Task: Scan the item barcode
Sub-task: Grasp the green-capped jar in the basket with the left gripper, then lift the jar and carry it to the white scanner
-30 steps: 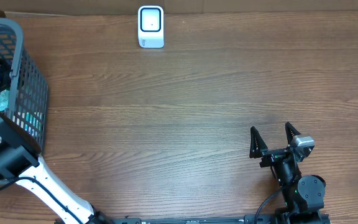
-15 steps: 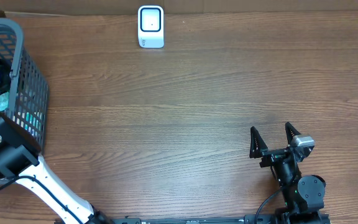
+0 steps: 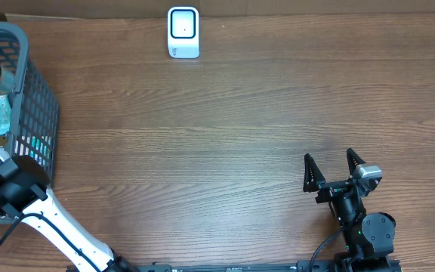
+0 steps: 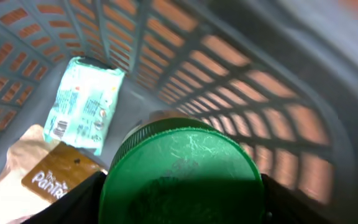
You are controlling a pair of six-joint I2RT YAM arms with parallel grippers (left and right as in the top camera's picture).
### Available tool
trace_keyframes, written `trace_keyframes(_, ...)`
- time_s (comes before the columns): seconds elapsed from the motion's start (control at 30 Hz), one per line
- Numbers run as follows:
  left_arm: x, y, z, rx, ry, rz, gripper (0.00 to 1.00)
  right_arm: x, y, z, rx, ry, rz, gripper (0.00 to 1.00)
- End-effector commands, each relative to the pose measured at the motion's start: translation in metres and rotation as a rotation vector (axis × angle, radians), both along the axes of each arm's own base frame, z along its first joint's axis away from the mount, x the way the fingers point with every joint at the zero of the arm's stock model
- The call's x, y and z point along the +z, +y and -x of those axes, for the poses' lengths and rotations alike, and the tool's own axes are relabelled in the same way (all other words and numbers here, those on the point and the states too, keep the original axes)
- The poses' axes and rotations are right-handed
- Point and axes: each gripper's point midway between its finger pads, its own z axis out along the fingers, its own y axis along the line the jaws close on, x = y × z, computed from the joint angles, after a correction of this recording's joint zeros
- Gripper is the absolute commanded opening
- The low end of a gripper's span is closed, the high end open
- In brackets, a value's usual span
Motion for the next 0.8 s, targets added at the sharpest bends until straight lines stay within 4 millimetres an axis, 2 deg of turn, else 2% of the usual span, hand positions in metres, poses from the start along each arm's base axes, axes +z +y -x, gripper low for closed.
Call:
trace_keyframes(0.0,0.069,-0.028,0.012,-0.032,-0.151,-0.033,0.51,-0.001,-0.002,0.000,-0.008,-0.009,0.000,1.00)
trace_keyframes(0.1,0.100,-0.049,0.022,-0.062,-0.214,-0.054,0.50,-0.001,-0.002,0.000,-0.008,-0.008,0.000,1.00)
trace_keyframes(0.2,0.134,-0.078,0.028,-0.121,-0.296,-0.071,0.50,-0.001,-0.002,0.000,-0.008,-0.008,0.000,1.00)
trace_keyframes(0.33,0.170,-0.116,0.037,-0.188,-0.374,-0.118,0.50,-0.001,-0.002,0.000,-0.008,-0.009,0.000,1.00)
trace_keyframes(0.4,0.179,-0.138,0.038,-0.234,-0.393,-0.122,0.50,-0.001,-0.002,0.000,-0.008,-0.008,0.000,1.00)
trace_keyframes(0.57,0.186,-0.206,0.029,-0.396,-0.415,-0.098,0.51,-0.001,-0.002,0.000,-0.008,-0.008,0.000,1.00)
trace_keyframes(0.77,0.165,-0.294,0.017,-0.609,-0.354,-0.021,0.51,-0.001,-0.002,0.000,-0.008,-0.008,0.000,1.00)
